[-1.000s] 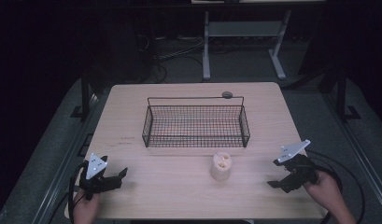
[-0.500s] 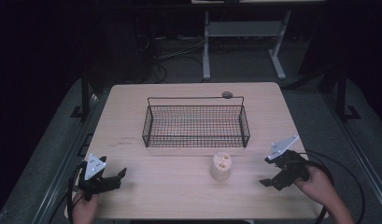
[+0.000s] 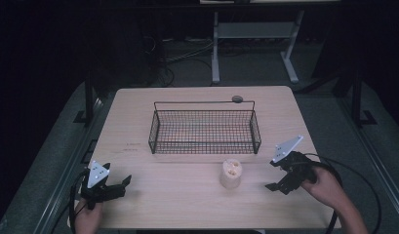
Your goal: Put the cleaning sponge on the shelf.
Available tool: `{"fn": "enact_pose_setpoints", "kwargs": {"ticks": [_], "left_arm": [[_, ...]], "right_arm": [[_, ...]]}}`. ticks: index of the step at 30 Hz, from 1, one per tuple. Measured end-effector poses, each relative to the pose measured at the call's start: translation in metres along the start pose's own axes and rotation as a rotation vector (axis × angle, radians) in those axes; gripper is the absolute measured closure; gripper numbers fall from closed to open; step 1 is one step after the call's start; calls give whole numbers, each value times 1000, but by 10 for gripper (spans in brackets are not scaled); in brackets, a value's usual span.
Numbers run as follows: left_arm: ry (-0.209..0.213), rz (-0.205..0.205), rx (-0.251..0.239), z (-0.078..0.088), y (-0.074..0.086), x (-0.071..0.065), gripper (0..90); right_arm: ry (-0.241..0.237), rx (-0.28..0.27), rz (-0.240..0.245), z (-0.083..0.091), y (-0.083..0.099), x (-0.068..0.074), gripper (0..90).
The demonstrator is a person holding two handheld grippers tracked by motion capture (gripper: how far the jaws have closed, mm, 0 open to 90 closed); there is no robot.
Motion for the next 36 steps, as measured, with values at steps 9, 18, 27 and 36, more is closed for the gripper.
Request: {"fn": "enact_pose_setpoints", "kwargs": {"ticks": [9,18,27,36], "left_arm": [[0,1,-2,0,0,1,137],[-3,2,-2,1,0,2,137],[-2,3,-3,1,0,2,137],[-2,5,-5,0,0,2,137]], "right_arm": [[-7,14,16,-4,-16,2,144],[-20,39,47,-6,-34,4,145],[-30,67,91,-12,-55,5,145],[-40,93,117,-20,-69,4,147]]}}
Point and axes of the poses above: each handheld gripper's, and its own axes: z roughly backward along the jaws, y roughly out of its underside, x roughly to its left, the point moved 6 cm from there along -z, roughly forward along the jaws, and after that the axes turned 11 degrees about -y, right-handed, at the moved point
